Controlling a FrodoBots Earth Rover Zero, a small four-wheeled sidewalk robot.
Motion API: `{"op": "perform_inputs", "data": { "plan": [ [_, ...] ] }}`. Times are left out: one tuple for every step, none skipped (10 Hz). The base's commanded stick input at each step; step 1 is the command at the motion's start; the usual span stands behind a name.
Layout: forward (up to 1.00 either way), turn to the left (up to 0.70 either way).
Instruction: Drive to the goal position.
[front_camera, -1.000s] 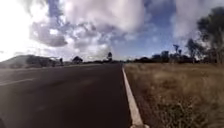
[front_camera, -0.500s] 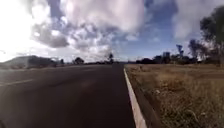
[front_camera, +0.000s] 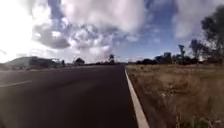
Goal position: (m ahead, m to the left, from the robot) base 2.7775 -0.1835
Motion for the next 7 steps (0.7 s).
{"op": "perform_inputs", "data": {
  "plan": [
    [0.5,-0.5],
    [0.5,-0.5],
    [0.5,-0.04],
    [0.5,-0.02],
    [0.5,0.0],
    [0.5,0.0],
    [0.5,0.0]
  ]
}}
